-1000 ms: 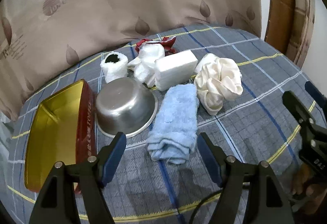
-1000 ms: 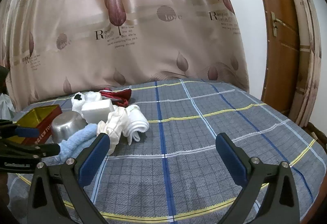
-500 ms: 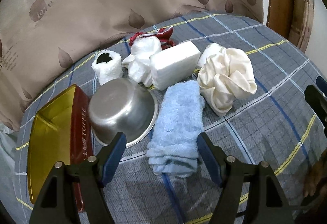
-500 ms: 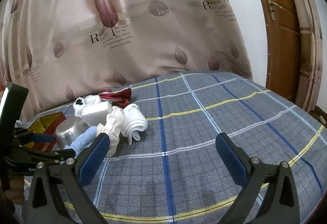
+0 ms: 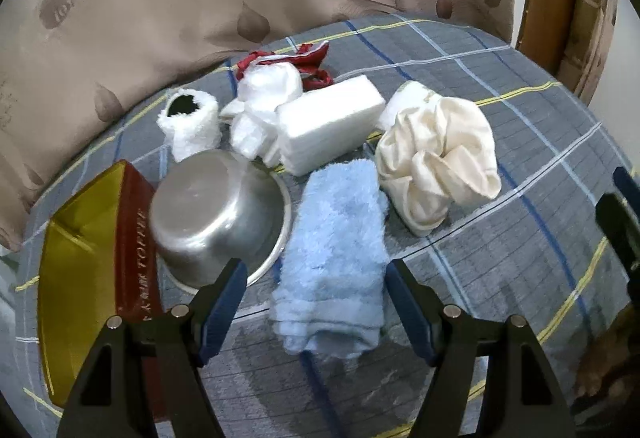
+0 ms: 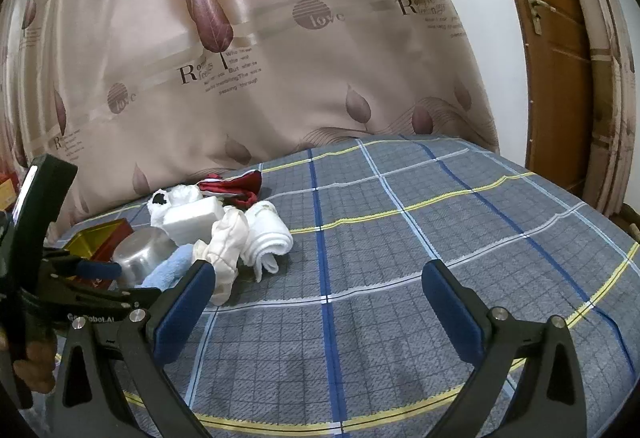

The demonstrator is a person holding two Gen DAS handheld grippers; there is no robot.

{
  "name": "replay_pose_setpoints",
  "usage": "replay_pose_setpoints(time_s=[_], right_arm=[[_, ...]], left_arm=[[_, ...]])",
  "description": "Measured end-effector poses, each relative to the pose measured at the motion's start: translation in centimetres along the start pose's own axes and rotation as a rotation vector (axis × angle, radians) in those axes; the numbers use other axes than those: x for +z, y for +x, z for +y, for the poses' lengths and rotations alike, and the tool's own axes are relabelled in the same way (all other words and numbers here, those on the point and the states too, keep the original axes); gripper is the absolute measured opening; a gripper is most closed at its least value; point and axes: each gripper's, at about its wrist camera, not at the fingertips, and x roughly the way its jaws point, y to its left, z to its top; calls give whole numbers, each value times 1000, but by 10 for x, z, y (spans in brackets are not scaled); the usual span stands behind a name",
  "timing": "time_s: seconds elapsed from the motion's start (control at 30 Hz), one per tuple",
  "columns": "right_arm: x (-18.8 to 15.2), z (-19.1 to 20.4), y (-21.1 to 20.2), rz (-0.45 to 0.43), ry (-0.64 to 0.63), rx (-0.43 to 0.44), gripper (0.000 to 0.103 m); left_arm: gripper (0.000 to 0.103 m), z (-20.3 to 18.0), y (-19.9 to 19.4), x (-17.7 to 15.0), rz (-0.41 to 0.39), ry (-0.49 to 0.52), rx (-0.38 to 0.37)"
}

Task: Organize soft objects
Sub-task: 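Move the left gripper toward the blue fluffy towel, then close the left gripper on the blue towel and lift it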

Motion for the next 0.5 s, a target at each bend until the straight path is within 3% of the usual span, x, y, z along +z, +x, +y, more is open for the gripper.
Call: replay_pose_setpoints(time_s=[0.1,0.27,0.3,0.33,0.37,0.5], right_arm=[[0,-1,0,3,2,1,103],[1,-1,1,8,1,9,103],[1,-1,1,9,2,10,103],[2,-2,1,9,2,10,103],[2,-1,1,9,1,9,103],[2,0,2,13,-3,14,103]], left_arm=[[74,-2,6,5,20,6,-20],[74,-5,23,5,64,16,13],[66,-4,26,4,62,12,24],[51,-2,27,1,50,-4,15],[24,1,29,0,57,-23,0],[22,7,22,-5,34,-83,2]])
